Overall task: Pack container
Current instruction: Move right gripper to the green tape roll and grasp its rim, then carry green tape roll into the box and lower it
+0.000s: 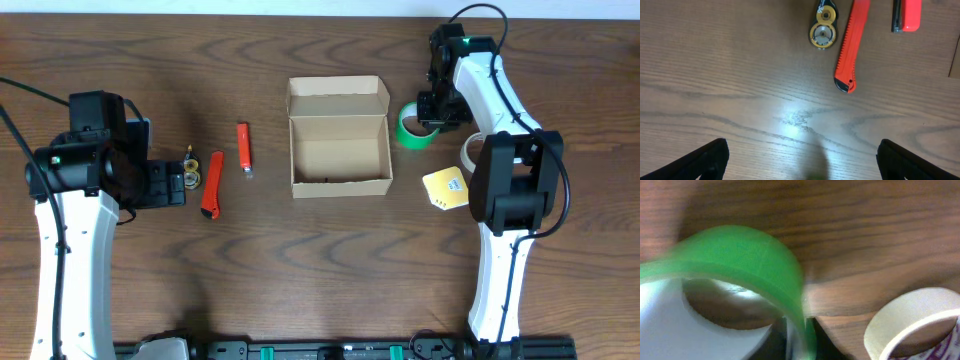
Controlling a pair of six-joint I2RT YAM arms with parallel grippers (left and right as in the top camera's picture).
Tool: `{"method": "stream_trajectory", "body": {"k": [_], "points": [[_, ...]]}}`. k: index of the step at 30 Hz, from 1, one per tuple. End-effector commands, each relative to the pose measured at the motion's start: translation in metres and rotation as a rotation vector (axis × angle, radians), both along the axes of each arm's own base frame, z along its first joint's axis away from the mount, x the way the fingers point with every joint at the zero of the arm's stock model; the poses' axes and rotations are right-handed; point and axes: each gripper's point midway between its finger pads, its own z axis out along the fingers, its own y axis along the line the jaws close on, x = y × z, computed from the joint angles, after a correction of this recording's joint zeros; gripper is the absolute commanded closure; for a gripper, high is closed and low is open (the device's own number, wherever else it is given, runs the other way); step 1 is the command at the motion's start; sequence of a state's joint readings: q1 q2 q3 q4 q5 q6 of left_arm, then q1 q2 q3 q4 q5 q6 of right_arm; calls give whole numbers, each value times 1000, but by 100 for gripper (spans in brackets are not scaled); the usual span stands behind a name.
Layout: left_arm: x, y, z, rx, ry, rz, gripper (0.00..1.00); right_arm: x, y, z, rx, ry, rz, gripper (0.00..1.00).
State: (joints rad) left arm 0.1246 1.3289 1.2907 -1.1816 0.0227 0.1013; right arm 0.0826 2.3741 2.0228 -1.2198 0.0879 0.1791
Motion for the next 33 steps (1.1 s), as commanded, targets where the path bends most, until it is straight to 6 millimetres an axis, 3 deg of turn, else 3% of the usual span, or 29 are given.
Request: {"method": "stream_trajectory", "body": {"k": [1, 5, 8, 15, 19, 24, 27, 33], "points": [[1, 1, 4, -7, -1, 17, 5, 4, -1, -2, -17, -5, -3, 99], [0, 1, 3, -6, 2, 17, 5, 3, -1, 2, -16, -5, -2, 99], [0, 2, 3, -3, 2, 17, 5, 5, 0, 19, -14, -24, -2, 99], [0, 2, 3, -3, 2, 18, 5, 24, 9, 106, 41, -203, 9, 99], [0, 2, 3, -3, 2, 18, 5, 24, 19, 149, 78, -281, 33, 99], [0, 2, 3, -3, 2, 18, 5, 12, 49, 190, 101, -343, 123, 99], [0, 2, 3, -3, 2, 18, 5, 1, 78, 204, 115, -362, 209, 99], [0, 2, 3, -3, 2, 18, 5, -21, 142, 205, 135, -346, 372, 99]]}}
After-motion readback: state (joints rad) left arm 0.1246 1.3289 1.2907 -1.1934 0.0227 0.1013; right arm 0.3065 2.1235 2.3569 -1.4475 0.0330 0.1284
